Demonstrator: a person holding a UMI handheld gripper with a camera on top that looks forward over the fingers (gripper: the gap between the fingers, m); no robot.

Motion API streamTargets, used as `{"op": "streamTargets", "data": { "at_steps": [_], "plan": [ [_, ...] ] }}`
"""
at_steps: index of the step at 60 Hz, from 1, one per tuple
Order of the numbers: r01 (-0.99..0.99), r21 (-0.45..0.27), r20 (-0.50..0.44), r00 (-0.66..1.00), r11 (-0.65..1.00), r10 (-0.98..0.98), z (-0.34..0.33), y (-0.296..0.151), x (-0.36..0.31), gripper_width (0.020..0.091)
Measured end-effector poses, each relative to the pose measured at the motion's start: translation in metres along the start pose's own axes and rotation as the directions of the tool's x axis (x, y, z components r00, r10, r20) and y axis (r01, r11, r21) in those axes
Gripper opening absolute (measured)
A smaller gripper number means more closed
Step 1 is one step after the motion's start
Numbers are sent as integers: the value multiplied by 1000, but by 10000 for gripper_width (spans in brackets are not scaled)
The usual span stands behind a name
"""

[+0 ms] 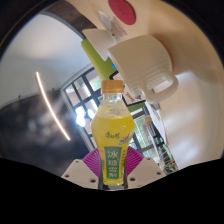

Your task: Pour water

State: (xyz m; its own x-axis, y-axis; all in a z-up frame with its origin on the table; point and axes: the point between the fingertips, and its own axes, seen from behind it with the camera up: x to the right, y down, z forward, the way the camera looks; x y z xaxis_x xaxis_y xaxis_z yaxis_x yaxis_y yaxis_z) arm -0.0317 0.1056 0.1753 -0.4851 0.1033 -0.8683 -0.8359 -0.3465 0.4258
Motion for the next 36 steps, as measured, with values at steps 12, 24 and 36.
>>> {"op": "streamTargets", "data": {
  "at_steps": [12,24,36],
  "plan": [
    [-23,-22,-3,1000,999,23,-4,6,0,276],
    [235,-141,-56,968,962,-245,-27,54,-6,274],
    [973,-33,41,230,228,-972,-27,58,-116,275]
  ]
}}
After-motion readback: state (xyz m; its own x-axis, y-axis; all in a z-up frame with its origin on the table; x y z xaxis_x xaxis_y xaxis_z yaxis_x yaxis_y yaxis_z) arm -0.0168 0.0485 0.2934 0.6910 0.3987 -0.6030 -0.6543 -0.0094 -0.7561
